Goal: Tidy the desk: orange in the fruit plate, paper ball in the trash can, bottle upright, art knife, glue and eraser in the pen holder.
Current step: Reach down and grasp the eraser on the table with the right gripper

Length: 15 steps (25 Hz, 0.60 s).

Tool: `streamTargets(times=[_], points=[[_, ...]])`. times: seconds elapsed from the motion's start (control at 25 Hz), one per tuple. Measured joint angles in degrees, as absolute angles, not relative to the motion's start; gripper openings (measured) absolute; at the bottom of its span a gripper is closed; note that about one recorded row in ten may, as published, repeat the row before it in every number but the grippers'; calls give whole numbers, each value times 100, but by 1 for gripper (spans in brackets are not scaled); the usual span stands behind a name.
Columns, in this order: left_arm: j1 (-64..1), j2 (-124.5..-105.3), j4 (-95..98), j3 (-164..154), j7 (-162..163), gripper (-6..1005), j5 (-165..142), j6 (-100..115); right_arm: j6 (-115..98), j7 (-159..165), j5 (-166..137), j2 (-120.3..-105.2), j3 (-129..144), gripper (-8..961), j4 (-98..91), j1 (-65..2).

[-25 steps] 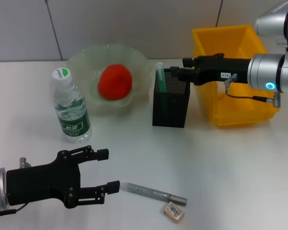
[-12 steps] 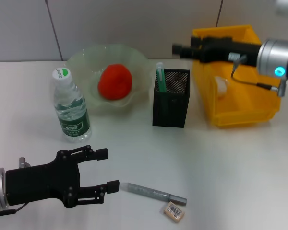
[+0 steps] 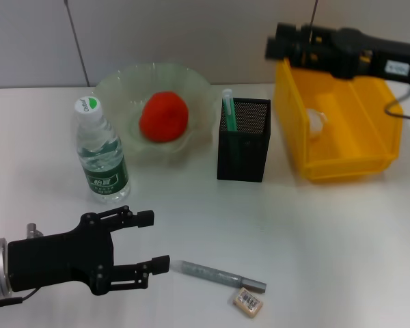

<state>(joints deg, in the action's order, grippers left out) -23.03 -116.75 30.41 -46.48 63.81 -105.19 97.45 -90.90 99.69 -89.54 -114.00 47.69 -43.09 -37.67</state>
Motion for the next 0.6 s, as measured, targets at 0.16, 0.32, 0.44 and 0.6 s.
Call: streamTargets(times=[0.16,0.32,0.44,0.6], points=[[-2307,-11673,3041,-4649,6381,836,-10520,9748,-9733,10135,-9460,-11143,4785,736,-4320,-3814],[-2309,-11671,3041,-4649,6386,836,-10521,9748,-10207,10316,-10266,-11048,4783,735,-4386,-3917],[-2311,-11672,3041,-4650,6388,836,-10521,9747,-10500,10361,-10930,-11077,4792,735,-4518,-4047],[-2312,-11672,3041,-4650,6389,837,-10531,9746,-10681,10486,-11623,-11176,5107,735,-4684,-4290]])
